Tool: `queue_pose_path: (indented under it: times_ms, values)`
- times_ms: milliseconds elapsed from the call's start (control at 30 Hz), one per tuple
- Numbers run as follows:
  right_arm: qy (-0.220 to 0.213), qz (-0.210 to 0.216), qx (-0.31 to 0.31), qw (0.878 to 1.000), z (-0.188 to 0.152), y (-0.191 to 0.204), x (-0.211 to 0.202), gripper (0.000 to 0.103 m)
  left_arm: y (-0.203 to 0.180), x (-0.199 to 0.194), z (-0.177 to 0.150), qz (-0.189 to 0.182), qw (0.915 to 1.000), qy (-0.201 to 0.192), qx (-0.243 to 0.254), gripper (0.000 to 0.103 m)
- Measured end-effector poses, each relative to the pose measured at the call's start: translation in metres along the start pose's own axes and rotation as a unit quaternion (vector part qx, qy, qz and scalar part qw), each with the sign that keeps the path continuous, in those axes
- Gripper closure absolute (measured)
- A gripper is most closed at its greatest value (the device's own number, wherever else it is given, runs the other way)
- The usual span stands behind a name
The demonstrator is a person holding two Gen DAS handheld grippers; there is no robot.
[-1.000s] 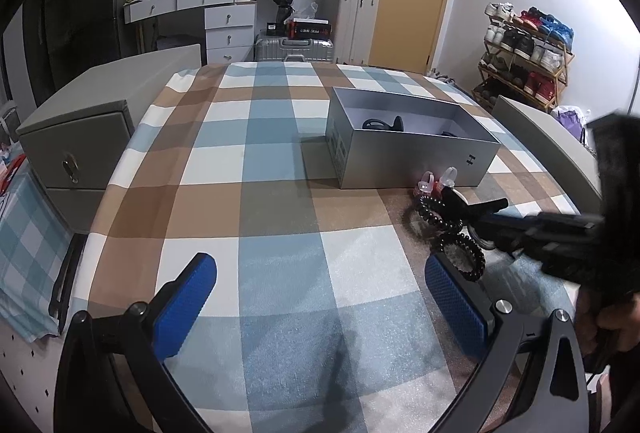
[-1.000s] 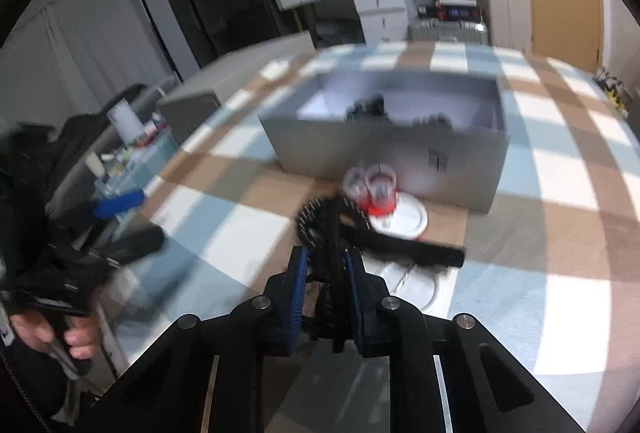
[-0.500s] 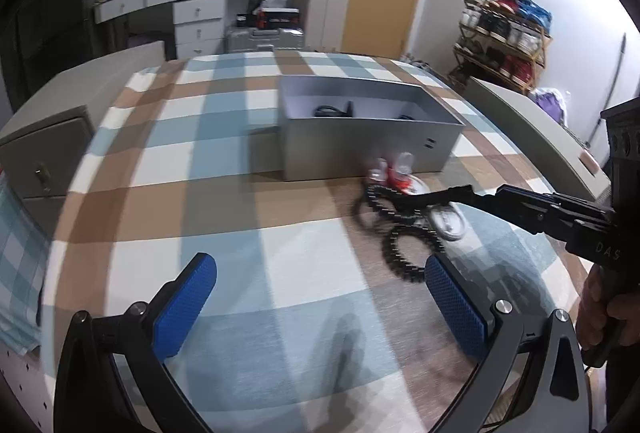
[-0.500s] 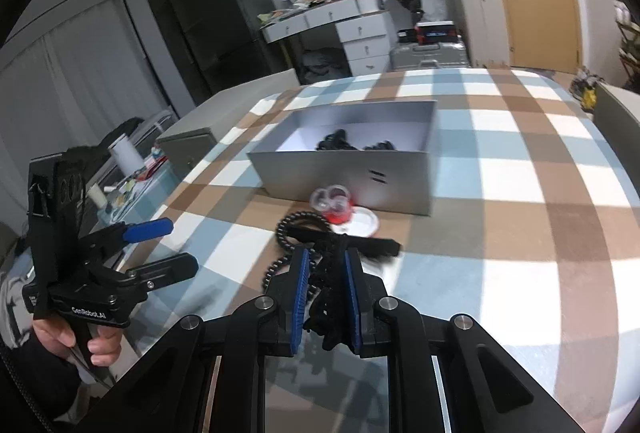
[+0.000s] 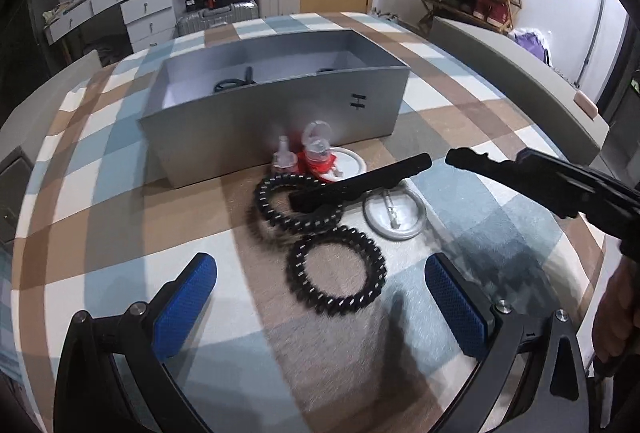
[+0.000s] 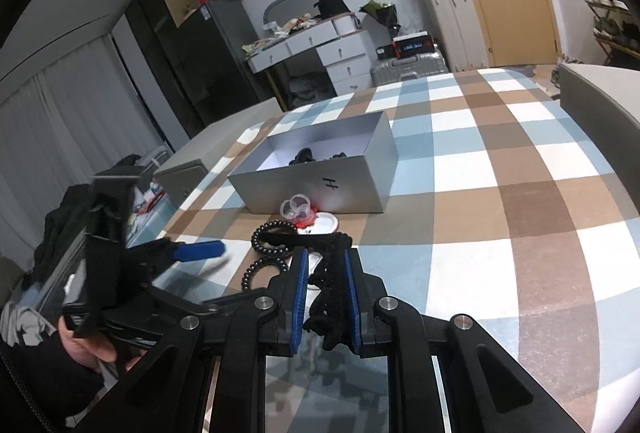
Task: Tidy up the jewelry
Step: 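Grasp another coiled bracelet with the left gripper while the right gripper holds its bracelet, then carry both bracelets into the grey box and open both grippers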
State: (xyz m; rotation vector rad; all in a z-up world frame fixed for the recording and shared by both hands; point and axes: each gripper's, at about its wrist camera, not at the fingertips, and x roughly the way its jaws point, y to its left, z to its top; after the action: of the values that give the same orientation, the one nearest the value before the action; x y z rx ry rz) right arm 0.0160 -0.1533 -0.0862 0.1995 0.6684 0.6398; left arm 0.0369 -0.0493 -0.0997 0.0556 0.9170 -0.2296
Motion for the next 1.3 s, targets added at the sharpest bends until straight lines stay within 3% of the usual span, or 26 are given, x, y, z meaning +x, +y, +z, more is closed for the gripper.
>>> queue_pose_path:
  times_ms: [267, 433, 500, 533, 700, 1300]
  values:
    - [-0.013, 0.003, -0.009, 1.0, 0.0, -0.001, -0.01, 0.086, -0.01, 0.007, -0.002, 0.036, 0.9984, 0.025, 0.037, 0.004]
    - [-0.023, 0.002, -0.004, 1.0, 0.0, -0.004, -0.012, 0.086, -0.005, 0.003, 0.0, 0.009, 0.9991, 0.032, 0.027, 0.028]
    - [-0.02, 0.0, -0.003, 1.0, 0.0, -0.004, -0.012, 0.086, -0.005, 0.001, 0.001, 0.008, 0.9991, 0.032, 0.029, 0.05]
    - [-0.02, 0.001, -0.003, 1.0, 0.0, -0.004, -0.012, 0.086, -0.006, 0.0, 0.001, 0.007, 0.999, 0.032, 0.031, 0.055]
    - [-0.019, 0.001, -0.007, 1.0, -0.001, -0.003, -0.014, 0.086, -0.009, -0.002, 0.001, 0.001, 0.9985, 0.036, 0.042, 0.065]
    - [-0.021, 0.01, -0.021, 1.0, 0.007, 0.009, -0.014, 0.086, 0.005, -0.017, -0.013, -0.011, 0.9995, 0.026, 0.012, 0.071]
